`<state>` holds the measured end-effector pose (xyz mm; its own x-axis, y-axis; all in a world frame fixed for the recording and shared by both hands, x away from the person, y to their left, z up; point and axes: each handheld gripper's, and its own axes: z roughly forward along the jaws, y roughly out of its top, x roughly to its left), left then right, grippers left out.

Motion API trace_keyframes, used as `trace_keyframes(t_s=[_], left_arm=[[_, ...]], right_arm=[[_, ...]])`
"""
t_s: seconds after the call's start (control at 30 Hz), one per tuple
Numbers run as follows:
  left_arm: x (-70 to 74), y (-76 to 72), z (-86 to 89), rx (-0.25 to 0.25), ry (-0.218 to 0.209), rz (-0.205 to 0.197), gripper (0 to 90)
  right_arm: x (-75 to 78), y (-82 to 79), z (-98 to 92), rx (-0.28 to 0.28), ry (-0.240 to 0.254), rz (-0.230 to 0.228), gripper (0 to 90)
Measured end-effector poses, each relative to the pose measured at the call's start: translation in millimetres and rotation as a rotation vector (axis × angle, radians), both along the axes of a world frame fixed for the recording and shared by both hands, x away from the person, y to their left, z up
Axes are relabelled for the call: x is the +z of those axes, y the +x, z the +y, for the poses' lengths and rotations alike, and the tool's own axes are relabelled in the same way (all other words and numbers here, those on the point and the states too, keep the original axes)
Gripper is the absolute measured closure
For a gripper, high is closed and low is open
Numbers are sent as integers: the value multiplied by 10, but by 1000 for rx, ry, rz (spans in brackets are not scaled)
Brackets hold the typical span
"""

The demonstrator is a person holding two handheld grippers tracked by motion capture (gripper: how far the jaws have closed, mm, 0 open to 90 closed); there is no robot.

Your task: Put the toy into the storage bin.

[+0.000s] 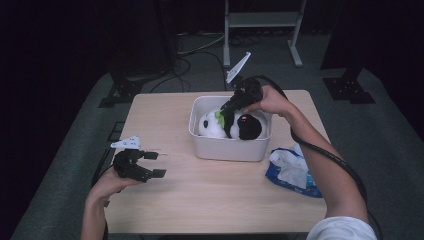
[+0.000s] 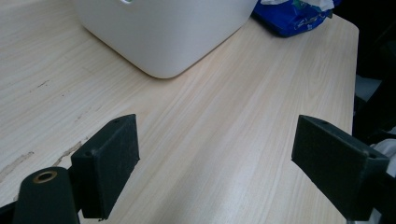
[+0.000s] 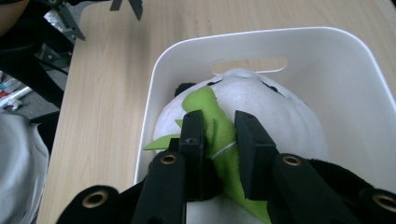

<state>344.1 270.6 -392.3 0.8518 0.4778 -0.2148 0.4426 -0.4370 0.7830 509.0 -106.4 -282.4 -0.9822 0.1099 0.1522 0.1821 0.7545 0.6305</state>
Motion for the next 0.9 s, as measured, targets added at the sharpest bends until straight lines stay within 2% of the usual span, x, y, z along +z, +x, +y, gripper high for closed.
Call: trace_keyframes(t_s=[0.23,0.63,0.73,0.9], left_arm=[[3,-1,-8,-3,2,0,137],[15,0,-36,-12,6,-3,137],[20,-1,-38,-13,4,-6,137],[23,-2,-44,-16,5,-8,137]], right_arm=[[-44,-55,32,27,-5,7,729],[-26,-300,114,94,-8,4,729],[-11,-351,113,96,-7,0,729],[54,-309,72,70,-3,-10,730]])
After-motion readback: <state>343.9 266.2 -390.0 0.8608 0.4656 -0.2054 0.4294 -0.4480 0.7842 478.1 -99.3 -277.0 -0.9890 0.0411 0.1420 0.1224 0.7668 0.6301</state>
